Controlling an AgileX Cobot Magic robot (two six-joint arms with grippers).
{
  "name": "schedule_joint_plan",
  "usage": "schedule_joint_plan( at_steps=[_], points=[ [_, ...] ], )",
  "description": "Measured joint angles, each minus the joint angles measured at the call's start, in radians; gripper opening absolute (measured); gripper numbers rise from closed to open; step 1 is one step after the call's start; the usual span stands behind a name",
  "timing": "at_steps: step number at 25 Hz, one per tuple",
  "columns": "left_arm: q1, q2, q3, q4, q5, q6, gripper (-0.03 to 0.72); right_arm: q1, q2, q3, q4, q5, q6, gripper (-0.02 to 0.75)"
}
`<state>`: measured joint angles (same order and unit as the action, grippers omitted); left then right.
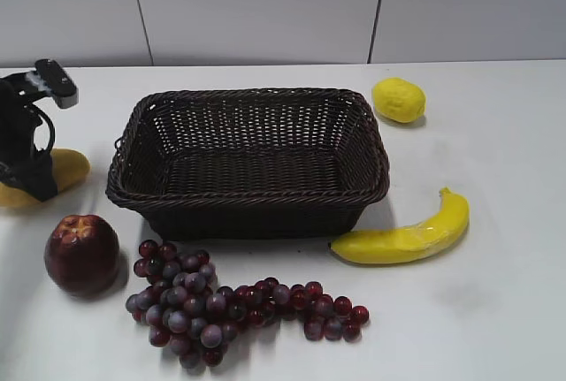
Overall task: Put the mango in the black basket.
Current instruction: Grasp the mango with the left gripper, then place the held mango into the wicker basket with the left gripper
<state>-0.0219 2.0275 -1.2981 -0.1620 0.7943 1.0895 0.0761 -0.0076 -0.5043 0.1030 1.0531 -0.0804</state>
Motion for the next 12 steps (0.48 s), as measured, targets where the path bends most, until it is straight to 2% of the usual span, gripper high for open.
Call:
schedule_joint_plan(
  at_steps=[12],
  points=[
    [-0.02, -0.108, -0.141, -0.049, 0.085, -0.049, 0.571, 0.0, 0.0, 0.0, 0.0, 0.0, 0.0, 0.593]
  ],
)
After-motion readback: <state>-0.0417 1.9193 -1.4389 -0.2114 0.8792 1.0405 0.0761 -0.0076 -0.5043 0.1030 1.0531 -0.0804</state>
